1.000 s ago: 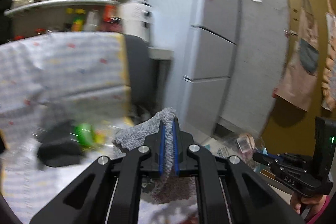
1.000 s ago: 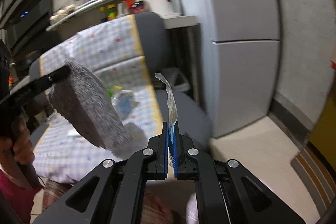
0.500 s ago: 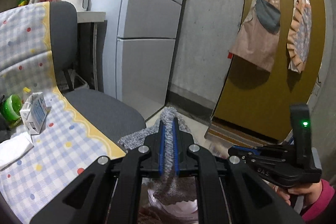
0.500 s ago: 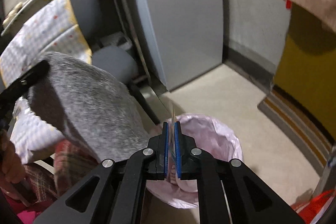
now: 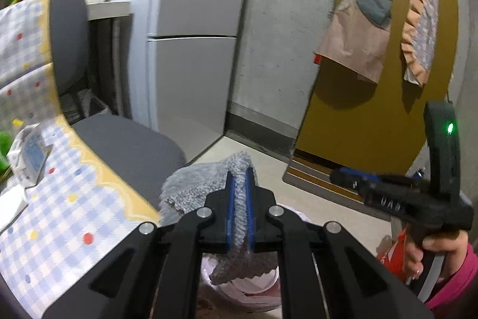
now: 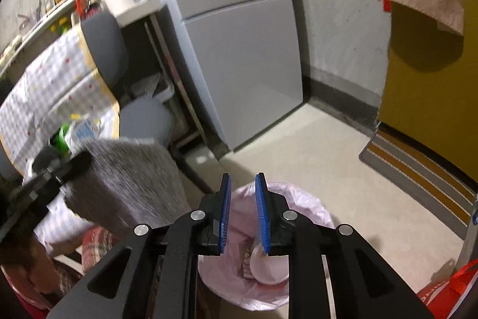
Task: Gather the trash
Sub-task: 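Carry the grey cloth and plastic bag to the bin and release both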
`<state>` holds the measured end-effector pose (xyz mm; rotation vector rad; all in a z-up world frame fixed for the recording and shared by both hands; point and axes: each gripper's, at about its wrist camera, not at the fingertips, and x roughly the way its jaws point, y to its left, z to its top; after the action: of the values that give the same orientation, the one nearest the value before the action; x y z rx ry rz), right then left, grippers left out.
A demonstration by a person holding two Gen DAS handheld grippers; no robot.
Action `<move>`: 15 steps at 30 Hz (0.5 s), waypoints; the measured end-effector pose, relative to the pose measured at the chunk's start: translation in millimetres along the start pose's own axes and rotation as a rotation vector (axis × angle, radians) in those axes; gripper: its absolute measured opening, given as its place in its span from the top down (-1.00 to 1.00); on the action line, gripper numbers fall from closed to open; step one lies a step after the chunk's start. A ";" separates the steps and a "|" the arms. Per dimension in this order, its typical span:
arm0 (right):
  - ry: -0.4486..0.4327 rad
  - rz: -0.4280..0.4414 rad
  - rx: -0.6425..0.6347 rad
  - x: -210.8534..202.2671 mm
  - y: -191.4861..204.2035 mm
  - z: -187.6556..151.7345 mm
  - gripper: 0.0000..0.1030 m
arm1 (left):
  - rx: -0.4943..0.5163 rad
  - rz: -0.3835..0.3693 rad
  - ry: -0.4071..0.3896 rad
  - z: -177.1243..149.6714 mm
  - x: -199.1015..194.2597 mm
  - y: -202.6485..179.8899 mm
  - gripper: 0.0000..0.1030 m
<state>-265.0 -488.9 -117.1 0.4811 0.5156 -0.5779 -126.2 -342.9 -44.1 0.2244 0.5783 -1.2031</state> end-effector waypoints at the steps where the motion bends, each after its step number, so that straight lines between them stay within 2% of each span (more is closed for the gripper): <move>1: -0.016 -0.002 0.006 -4.1 -3.3 3.4 0.61 | 0.013 -0.015 0.005 2.3 4.0 -6.6 0.90; 7: -0.081 -0.023 0.032 -21.3 -22.8 16.4 0.61 | 0.061 -0.068 0.050 7.9 31.6 -33.6 0.90; 12: -0.079 -0.041 0.054 -16.6 -36.8 14.8 0.61 | 0.096 -0.103 0.141 -1.5 63.3 -50.1 0.84; 14: -0.069 -0.041 0.063 -12.9 -40.3 13.0 0.61 | 0.102 -0.093 0.182 -6.9 72.6 -51.8 0.38; 15: -0.065 -0.042 0.067 -11.4 -42.1 12.1 0.61 | 0.100 -0.089 0.188 -9.3 74.8 -50.7 0.28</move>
<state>-295.4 -522.2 -113.0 0.5149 0.4463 -0.6505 -158.1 -417.6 -84.9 0.4032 0.6987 -1.3073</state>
